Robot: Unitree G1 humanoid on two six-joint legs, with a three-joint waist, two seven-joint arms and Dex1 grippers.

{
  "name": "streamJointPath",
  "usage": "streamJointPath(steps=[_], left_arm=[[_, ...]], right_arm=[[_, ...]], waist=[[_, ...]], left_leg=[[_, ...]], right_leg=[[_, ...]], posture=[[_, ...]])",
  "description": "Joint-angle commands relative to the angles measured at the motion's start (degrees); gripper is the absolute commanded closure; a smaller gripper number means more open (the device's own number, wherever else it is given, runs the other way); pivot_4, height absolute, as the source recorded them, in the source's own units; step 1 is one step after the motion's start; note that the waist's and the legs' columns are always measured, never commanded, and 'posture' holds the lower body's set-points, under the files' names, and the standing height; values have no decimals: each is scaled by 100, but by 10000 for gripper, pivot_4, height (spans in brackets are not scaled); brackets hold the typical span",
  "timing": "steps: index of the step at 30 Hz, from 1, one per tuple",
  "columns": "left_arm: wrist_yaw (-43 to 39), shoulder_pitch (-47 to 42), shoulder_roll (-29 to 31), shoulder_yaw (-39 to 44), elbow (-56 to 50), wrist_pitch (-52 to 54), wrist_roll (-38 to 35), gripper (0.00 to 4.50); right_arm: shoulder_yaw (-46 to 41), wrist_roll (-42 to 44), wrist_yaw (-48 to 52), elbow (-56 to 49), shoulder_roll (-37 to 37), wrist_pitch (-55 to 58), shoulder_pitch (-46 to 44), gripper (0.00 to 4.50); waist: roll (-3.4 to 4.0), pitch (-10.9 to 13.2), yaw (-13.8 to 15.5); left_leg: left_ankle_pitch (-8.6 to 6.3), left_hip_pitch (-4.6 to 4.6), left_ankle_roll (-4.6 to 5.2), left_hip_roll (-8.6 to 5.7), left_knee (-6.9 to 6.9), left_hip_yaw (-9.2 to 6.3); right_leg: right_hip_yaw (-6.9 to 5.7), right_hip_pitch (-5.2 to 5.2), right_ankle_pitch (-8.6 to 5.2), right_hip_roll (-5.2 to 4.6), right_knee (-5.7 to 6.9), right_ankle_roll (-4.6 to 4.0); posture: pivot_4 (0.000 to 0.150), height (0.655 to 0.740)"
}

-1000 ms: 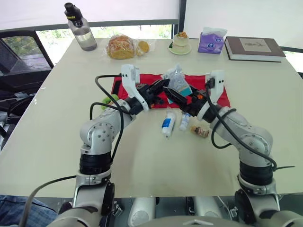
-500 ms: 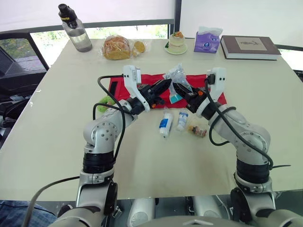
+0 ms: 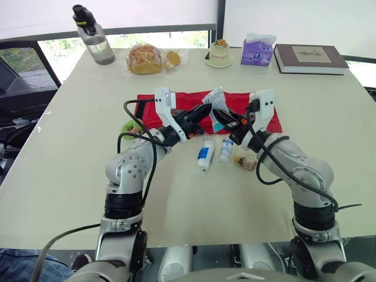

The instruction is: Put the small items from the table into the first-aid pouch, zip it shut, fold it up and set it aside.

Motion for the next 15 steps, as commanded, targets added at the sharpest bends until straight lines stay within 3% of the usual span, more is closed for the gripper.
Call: streamJointPath(steps=[1,15], left_arm=[[45,-38,-46,285,-321,-234,-48,45000],[85,-66,-209,363,-279,-285,-84,45000]], right_arm=[[-192,-267,-23,90,-100,-120,65,44994],[-241,-308,28,37,-49,-162,136,44994]], waist=[[0,0,3],[0,0,5]], left_leg=[[0,0,0,0,0,-1],[0,0,0,0,0,-1]], right_leg=[[-1,0,0,0,0,0],[-1,0,0,0,0,0]], posture=[[1500,7400],[1500,7400]])
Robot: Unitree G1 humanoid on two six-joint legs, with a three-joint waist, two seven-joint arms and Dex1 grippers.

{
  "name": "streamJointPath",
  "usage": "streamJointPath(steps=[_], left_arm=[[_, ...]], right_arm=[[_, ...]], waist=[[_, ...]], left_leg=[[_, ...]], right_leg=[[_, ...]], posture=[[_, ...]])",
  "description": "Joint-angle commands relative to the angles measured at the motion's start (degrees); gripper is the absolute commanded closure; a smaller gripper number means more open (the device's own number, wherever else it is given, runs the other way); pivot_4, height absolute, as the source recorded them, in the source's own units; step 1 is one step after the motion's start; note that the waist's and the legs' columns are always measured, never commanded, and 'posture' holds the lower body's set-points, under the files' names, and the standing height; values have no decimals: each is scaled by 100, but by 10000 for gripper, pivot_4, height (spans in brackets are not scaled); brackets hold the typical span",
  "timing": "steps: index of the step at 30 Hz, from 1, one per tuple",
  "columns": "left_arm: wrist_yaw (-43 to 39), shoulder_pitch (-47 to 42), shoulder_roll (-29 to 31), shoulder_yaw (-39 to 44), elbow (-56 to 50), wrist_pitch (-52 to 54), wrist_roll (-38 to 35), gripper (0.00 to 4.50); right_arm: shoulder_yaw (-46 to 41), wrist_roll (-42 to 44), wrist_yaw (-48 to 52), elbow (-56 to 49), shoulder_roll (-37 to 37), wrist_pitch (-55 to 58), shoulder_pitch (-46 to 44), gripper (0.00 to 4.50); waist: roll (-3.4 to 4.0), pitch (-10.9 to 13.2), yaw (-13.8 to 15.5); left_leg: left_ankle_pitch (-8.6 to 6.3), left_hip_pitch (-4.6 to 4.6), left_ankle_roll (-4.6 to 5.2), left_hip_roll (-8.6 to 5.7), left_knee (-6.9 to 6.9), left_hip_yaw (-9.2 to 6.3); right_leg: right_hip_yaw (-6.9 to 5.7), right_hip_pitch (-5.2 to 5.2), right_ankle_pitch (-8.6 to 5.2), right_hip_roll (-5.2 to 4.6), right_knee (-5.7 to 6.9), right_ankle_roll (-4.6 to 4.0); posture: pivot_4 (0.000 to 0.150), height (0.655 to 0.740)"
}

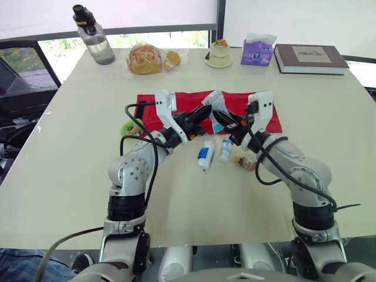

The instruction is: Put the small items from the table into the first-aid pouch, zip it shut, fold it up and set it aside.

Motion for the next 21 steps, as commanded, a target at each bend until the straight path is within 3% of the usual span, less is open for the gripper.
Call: streamJointPath(steps=[1,6,9,21], left_arm=[[-27,-96,-24,313,-268,-287,-79,45000],[-4,-83,-78,315,-282,-298,-65,45000],[18,-66,-104,319,-319,-283,-74,45000],[102,-11,-184,277,-409,-209,-75,45000]], right_arm=[[-242,-175,-107,-47,-60,-46,115,44994],[-241,-93,-73,-128,-72,-6,177,44994],[-240,-105,-111,-148,-49,-14,196,29748],[-439,69,-246,-229,279,113,144,29748]], waist=[[0,0,0],[0,0,1],[0,0,2],[0,0,3]], left_leg=[[0,0,0,0,0,0],[0,0,0,0,0,0],[0,0,0,0,0,0],[0,0,0,0,-1,0]], right_leg=[[0,0,0,0,0,0],[0,0,0,0,0,0],[0,0,0,0,0,0],[0,0,0,0,0,0]], posture=[[1500,7400],[1500,7400],[1500,7400],[1500,7400]])
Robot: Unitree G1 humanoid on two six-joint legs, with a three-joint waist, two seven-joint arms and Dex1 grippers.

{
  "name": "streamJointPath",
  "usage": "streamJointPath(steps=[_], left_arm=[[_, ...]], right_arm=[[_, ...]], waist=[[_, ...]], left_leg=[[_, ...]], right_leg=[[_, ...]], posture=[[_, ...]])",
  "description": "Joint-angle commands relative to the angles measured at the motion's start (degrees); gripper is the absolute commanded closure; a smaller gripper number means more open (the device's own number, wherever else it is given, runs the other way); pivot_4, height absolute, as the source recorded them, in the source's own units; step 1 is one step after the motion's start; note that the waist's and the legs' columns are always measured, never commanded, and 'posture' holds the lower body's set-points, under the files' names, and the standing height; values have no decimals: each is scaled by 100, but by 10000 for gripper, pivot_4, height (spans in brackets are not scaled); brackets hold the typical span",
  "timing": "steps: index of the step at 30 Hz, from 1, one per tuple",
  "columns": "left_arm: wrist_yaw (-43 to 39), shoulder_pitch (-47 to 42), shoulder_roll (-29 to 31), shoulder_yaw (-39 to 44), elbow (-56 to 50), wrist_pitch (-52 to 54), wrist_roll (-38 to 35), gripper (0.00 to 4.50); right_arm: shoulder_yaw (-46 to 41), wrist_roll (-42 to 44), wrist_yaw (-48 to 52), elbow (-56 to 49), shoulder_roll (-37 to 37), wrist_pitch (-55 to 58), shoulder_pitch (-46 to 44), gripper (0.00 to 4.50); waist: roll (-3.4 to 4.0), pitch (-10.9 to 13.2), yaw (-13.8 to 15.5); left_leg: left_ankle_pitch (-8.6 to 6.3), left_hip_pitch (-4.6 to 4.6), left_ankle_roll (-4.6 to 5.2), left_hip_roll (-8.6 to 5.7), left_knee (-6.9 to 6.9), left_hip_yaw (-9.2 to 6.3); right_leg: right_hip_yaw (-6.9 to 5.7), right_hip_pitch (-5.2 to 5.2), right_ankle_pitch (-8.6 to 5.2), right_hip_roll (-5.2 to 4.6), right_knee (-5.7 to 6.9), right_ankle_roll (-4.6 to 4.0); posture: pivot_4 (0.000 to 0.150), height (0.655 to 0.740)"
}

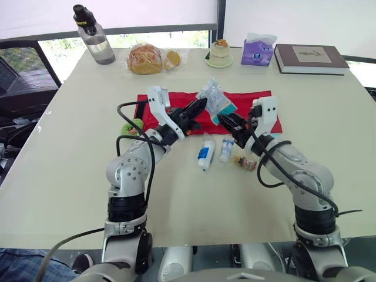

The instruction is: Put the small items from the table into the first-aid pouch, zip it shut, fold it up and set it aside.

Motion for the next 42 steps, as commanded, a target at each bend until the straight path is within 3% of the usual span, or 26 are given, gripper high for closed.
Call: streamJointPath(steps=[1,13,31,34,35,36,42], left_arm=[[-4,-3,-41,17,-274,-61,-68,45000],[65,-39,-97,69,-236,-75,-55,45000],[150,30,-253,6,-317,-67,-60,45000],[147,38,-266,-6,-320,-69,-60,45000],[146,38,-267,-12,-317,-72,-54,45000],[149,37,-268,-16,-318,-73,-52,45000],[172,46,-278,-22,-330,-71,-62,45000]], right_arm=[[-165,203,-43,-206,165,12,-129,29748],[58,424,279,-437,79,290,-76,29748],[-429,687,-315,-285,837,246,-255,29748],[-328,593,-217,-287,696,245,-259,36324],[-299,580,-197,-288,667,243,-253,41964],[-284,583,-193,-290,655,238,-246,44868],[-213,554,-175,-260,613,224,-235,44868]], waist=[[0,0,-3],[0,0,-4],[0,0,-4],[0,0,-4],[0,0,-5],[0,0,-5],[0,0,-5]], left_leg=[[0,0,0,0,0,0],[0,0,0,0,0,0],[0,0,0,0,-2,1],[0,0,0,0,-2,0],[0,0,0,0,-2,0],[0,0,0,0,-2,0],[0,0,0,0,-2,0]], right_leg=[[0,0,0,0,0,0],[0,0,0,0,0,0],[0,-2,0,0,0,0],[0,-2,0,1,0,0],[0,-2,0,1,0,0],[0,-2,0,1,0,0],[0,-2,0,1,0,0]], posture=[[1500,7400],[1500,7400],[1500,7400],[1500,7400],[1500,7400],[1500,7400],[1500,7400]])
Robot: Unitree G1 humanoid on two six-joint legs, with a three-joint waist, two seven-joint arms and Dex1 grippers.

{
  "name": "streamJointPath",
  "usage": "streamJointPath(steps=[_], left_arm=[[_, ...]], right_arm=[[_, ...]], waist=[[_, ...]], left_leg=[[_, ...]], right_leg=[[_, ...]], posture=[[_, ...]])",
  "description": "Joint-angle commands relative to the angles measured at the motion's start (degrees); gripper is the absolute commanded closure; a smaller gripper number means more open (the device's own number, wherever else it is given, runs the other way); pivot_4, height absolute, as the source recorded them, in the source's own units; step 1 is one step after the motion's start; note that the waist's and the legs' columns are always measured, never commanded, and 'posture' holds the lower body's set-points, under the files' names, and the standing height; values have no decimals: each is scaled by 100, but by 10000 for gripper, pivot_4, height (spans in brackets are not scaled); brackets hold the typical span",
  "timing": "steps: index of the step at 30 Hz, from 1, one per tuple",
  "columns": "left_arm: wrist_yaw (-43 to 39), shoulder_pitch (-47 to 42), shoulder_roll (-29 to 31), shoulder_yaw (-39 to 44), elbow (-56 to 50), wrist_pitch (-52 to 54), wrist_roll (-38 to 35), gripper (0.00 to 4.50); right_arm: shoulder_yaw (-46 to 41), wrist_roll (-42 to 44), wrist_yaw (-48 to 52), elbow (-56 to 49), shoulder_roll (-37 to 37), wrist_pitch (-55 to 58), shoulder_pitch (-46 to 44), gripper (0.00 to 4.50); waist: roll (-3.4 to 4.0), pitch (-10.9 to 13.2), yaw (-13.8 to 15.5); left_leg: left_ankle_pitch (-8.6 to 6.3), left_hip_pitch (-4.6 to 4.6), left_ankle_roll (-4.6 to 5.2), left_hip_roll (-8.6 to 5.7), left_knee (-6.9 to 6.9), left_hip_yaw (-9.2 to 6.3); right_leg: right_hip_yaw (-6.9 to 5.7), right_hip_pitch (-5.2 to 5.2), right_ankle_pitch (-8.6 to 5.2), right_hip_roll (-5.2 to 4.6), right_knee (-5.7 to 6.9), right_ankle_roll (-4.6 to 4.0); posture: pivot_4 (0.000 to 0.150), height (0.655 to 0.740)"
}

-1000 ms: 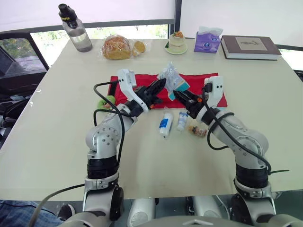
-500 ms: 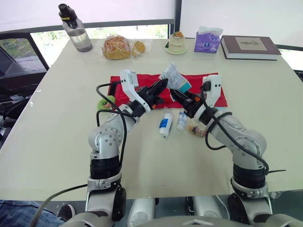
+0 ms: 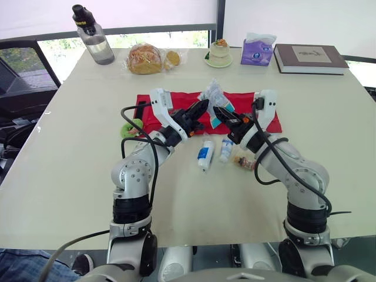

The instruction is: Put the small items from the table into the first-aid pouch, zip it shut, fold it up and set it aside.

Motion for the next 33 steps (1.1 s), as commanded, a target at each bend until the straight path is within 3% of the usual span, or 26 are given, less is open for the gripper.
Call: streamJointPath(steps=[1,10,11,17,22,33], left_arm=[[-36,-15,-23,-24,-325,-69,-66,45000],[-141,-22,-26,14,-283,-12,-218,45000],[-191,-16,-50,63,-289,12,-350,40489],[-265,-3,66,184,-266,80,-496,24225],[-323,68,419,315,-287,130,-463,843],[-1300,225,2530,400,730,-586,1161,843]], right_arm=[[50,-27,14,-118,-14,-68,-66,44868],[11,-79,21,-74,-26,-103,-85,44868],[-10,-67,29,-80,-31,-106,-85,44971],[-127,69,151,-122,-107,-103,-78,45000],[-302,237,265,-104,-240,-93,-80,45000],[-724,876,591,-215,-803,75,490,45000]], waist=[[0,0,0],[0,0,0],[0,0,0],[0,0,1],[0,0,-6],[3,2,-12]], left_leg=[[0,0,0,0,0,0],[0,0,0,0,0,0],[0,0,0,0,0,0],[0,-1,0,0,-1,1],[0,-1,0,1,-2,0],[0,-1,0,5,-14,11]], right_leg=[[0,0,0,0,0,0],[0,0,0,0,0,0],[0,0,0,0,0,0],[0,-1,0,0,0,0],[0,-2,0,1,0,0],[12,-16,-1,7,-1,-1]], posture=[[1500,7400],[1500,7400],[1500,7400],[1500,7400],[1500,7400],[1500,7400]])
